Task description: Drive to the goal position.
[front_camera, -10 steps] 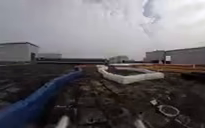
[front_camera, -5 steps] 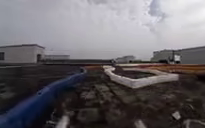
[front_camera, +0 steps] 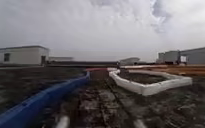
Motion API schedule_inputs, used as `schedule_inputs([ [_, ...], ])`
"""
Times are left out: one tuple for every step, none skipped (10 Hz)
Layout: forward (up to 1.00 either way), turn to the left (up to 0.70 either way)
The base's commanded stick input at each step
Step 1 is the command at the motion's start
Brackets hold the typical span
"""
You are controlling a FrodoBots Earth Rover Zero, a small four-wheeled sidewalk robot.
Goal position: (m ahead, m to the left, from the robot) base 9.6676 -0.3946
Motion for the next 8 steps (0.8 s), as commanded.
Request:
schedule_inputs([
  [0.70, 0.00],
  [0.70, 0.00],
  [0.70, 0.00],
  [0.70, 0.00],
  [0.70, 0.00],
  [0.70, 0.00],
  [0.70, 0.02],
  [0.70, 0.00],
])
